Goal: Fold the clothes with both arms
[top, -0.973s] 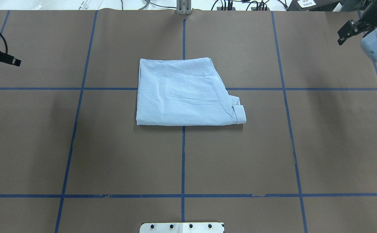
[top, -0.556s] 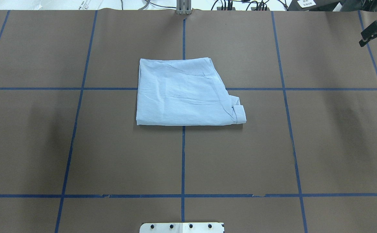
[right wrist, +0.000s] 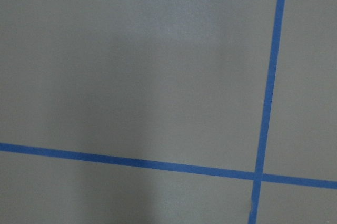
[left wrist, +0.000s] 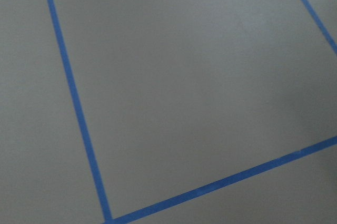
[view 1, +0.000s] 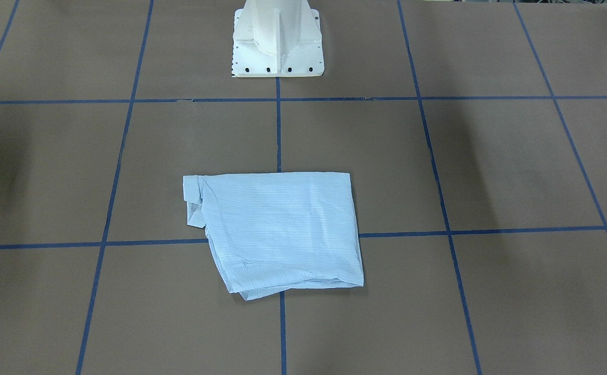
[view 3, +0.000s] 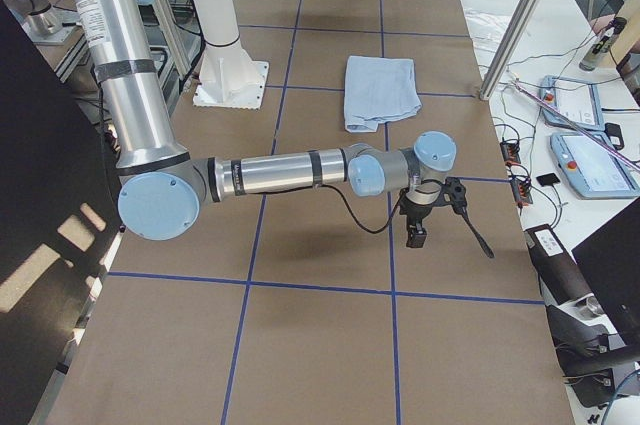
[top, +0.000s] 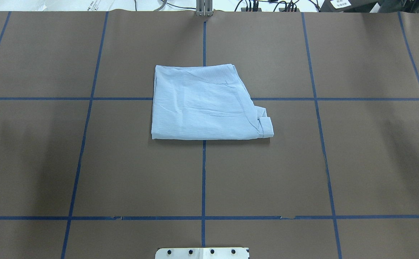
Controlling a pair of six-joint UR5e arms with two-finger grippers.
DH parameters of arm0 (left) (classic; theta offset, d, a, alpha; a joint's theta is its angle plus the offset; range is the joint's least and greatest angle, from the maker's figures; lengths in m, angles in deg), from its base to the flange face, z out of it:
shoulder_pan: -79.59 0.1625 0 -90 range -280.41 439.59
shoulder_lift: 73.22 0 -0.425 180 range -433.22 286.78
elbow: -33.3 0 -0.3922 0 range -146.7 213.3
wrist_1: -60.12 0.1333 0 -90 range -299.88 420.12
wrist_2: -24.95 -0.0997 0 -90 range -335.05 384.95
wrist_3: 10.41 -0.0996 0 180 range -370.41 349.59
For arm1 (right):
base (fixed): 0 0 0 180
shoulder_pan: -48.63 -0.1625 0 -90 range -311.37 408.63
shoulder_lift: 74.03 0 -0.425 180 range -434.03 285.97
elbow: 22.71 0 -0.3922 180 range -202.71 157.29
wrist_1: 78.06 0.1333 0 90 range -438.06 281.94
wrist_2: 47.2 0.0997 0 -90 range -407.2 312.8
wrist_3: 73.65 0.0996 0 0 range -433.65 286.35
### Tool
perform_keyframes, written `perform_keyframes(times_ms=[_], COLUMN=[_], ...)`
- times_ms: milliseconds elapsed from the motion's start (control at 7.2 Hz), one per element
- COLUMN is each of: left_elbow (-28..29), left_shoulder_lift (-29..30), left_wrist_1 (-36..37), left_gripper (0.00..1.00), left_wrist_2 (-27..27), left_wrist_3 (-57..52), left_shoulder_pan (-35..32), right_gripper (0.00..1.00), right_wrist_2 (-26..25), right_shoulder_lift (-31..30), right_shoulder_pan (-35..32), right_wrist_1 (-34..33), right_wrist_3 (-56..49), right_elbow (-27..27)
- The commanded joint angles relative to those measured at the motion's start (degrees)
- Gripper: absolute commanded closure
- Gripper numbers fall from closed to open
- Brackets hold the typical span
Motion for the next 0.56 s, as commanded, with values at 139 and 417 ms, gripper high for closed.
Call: perform_keyframes(times_ms=[139,417], left_elbow=[-7.9,-10.7], left_shoulder_lift=[-5.1,-6.7], left_wrist_1=[7.1,6.6], left_gripper=[0.00,0.00], left_wrist_2=[-0.6,3.5], left_wrist_3=[-1.0,-0.5], left_shoulder_pan=[-2.2,-2.7], right_gripper=[0.00,0.00], right_wrist_2=[-0.1,-0.7], right_shoulder_lift=[-3.2,-3.0], right_shoulder_pan=[-2.4,-2.4], right_wrist_1=[0.0,1.2], right_wrist_3=[-3.9,-4.6], right_elbow=[-0.5,-1.2])
